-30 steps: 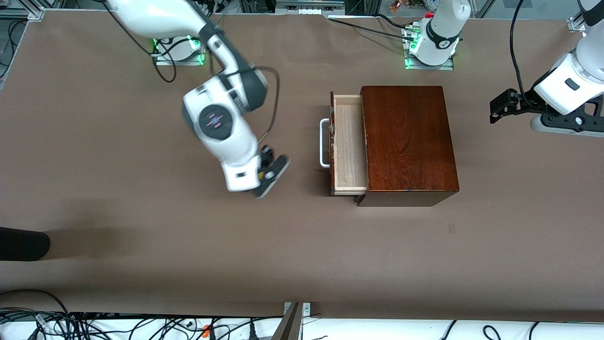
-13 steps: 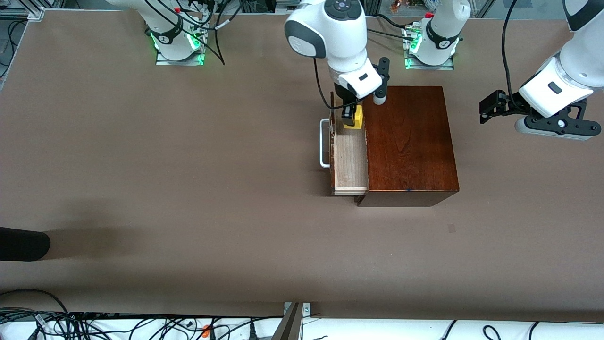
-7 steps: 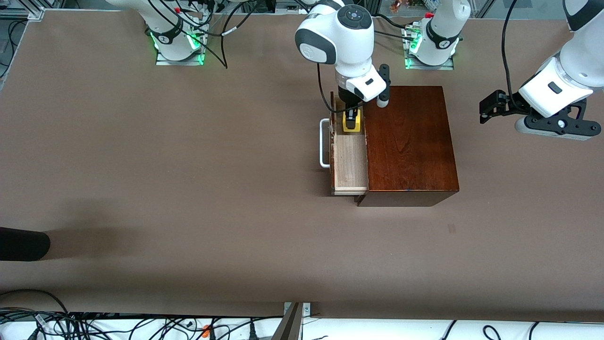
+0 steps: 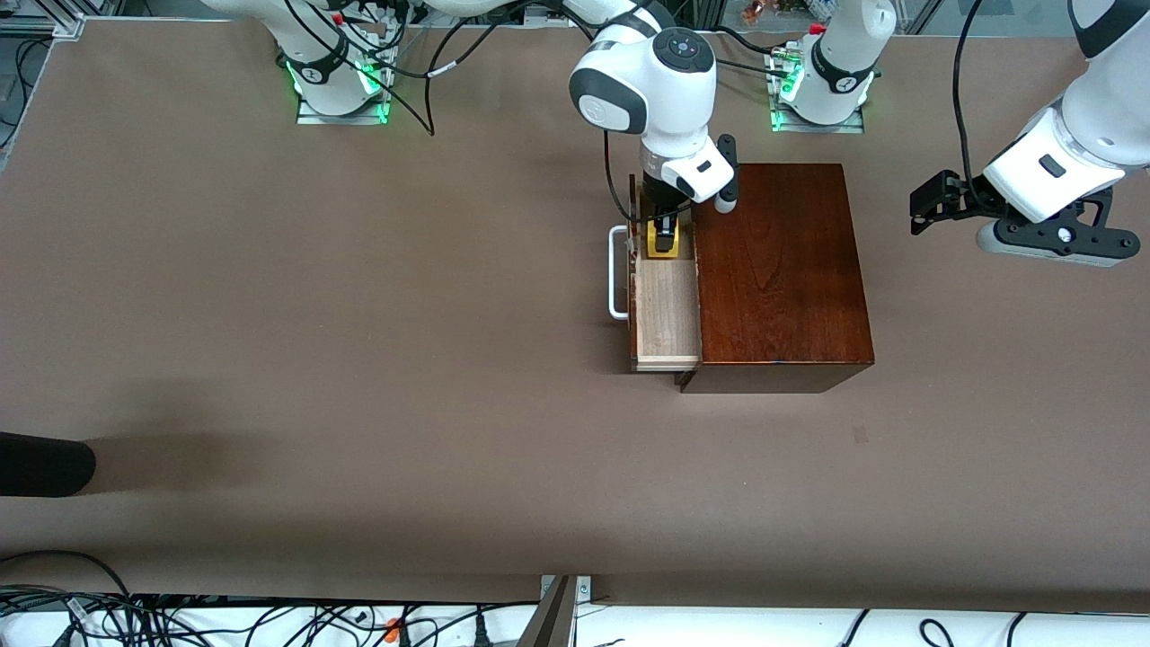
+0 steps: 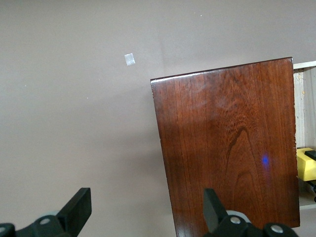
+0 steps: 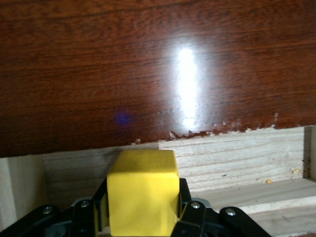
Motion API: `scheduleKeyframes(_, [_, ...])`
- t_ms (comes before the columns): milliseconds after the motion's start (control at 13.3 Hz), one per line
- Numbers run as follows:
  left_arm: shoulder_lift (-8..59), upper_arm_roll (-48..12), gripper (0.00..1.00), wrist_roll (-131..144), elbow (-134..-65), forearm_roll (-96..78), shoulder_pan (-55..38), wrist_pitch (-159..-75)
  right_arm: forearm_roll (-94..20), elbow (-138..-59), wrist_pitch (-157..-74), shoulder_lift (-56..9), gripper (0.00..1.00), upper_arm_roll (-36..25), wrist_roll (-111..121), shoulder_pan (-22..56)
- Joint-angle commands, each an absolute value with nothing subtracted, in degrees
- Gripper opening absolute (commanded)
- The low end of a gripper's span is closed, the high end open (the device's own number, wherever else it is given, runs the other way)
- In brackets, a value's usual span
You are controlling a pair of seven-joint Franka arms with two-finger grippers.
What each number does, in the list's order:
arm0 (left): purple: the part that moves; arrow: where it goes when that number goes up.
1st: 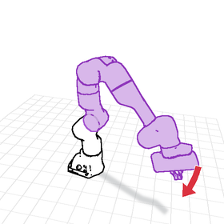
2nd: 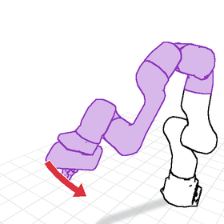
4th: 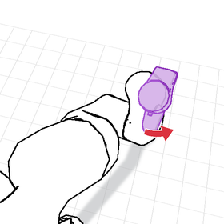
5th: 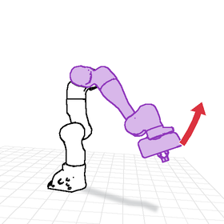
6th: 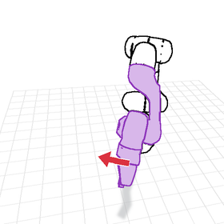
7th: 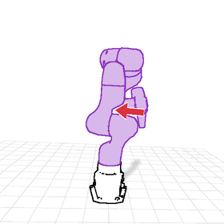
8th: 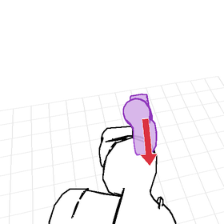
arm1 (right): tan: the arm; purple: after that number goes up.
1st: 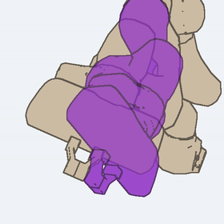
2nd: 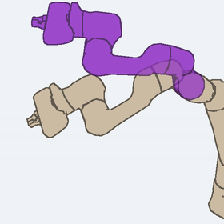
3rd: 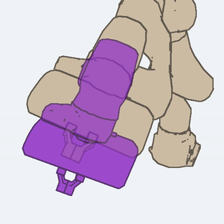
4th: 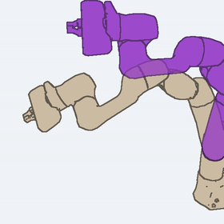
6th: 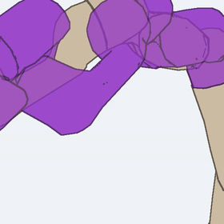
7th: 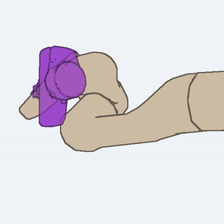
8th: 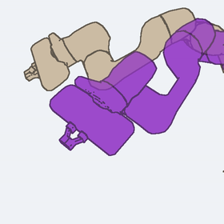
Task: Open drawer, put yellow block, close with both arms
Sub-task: 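Lower the cube into the drawer and open the right gripper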
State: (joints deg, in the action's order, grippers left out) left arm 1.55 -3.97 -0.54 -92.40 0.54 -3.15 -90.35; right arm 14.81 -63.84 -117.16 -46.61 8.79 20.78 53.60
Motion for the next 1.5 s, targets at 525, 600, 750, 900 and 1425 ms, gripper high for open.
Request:
scheduleKeyframes(525, [2.46, -4.13, 1.00, -0.62, -90.18, 0.97, -3.25, -89.03, 18.89, -62.31, -117.42, -49.92, 0.07, 8.35, 20.74, 54.49])
scheduleKeyframes(600, [2.55, -4.13, 1.00, -0.62, -90.18, 0.97, -3.25, -89.03, 18.98, -62.31, -117.51, -49.83, 0.21, 8.26, 20.83, 54.49])
scheduleKeyframes(750, [2.46, -4.13, 1.00, -0.70, -90.18, 1.05, -3.25, -89.03, 18.90, -61.88, -117.42, -49.48, 1.00, 8.26, 20.92, 54.32])
scheduleKeyframes(900, [2.55, -4.13, 1.00, -0.79, -90.18, 0.97, -3.25, -89.03, 18.72, -61.44, -117.07, -49.04, 1.00, 8.17, 20.83, 54.23])
scheduleKeyframes(1425, [2.55, -4.13, 1.00, -0.88, -90.09, 0.97, -3.34, -88.95, 13.27, -59.76, -108.04, -39.05, 1.00, 7.91, 20.57, 52.21])
